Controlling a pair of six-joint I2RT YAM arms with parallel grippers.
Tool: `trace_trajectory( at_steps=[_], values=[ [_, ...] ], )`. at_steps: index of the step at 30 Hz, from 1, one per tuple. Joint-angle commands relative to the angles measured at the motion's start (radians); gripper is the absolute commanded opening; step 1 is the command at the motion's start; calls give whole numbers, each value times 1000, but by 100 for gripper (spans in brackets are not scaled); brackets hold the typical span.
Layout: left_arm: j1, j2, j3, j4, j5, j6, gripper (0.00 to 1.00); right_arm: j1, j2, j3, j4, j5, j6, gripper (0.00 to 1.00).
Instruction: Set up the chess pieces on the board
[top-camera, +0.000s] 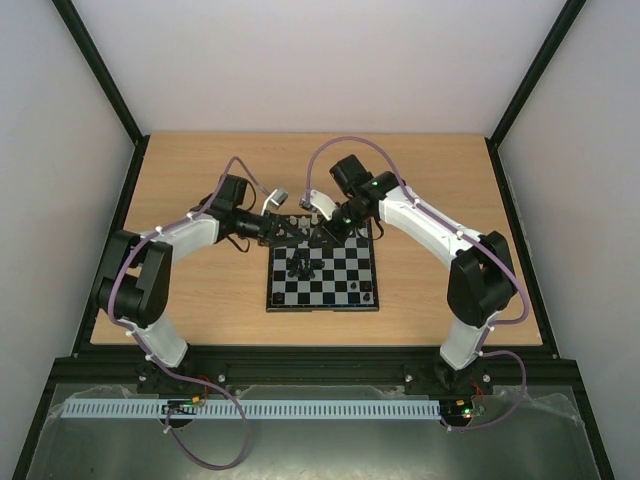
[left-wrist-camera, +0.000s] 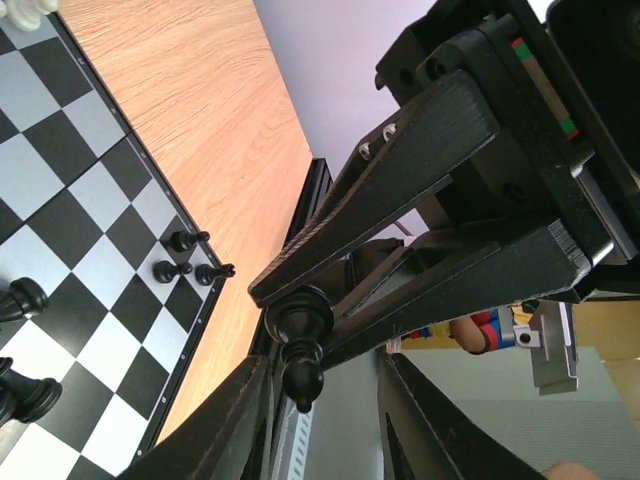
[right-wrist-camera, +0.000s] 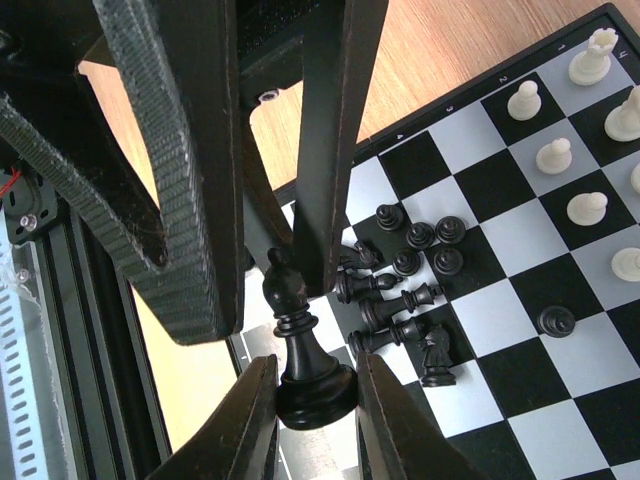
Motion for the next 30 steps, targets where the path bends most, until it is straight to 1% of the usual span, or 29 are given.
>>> trace_trajectory(
  at_steps=[1,7,15,17,20,22,24,26,28,30],
  values=[
    [-16,20,26,35,42,-12,31,7,0,22,-53,-31,-6,13],
    [-23,26,24,54,50,-25,21,9,4,22,-49,-27,-1,13],
    [-25,29,25,61,50,-33,11,11,-1,18,-47,-21,-4,14],
    [-25,29,26,61,43,-33,10,11,-3,20,-49,-6,-3,18],
    [-24,16,36,24,21,1,10,-3,-36,12,-65,35,-13,35],
    [-25,-1,63,-102,-24,114,10,-40,-79,-10,-79,27,-20,40],
    [-26,-20,106,-268,-112,286,9,-89,-122,-37,-97,9,-23,43],
    [-34,-40,157,-418,-229,500,8,-143,-165,-77,-104,0,-24,45],
    [-48,-54,179,-511,-359,626,7,-196,-202,-110,-97,12,-12,45],
    [-70,-77,191,-561,-472,721,7,-238,-230,-142,-75,31,18,45]
  ],
)
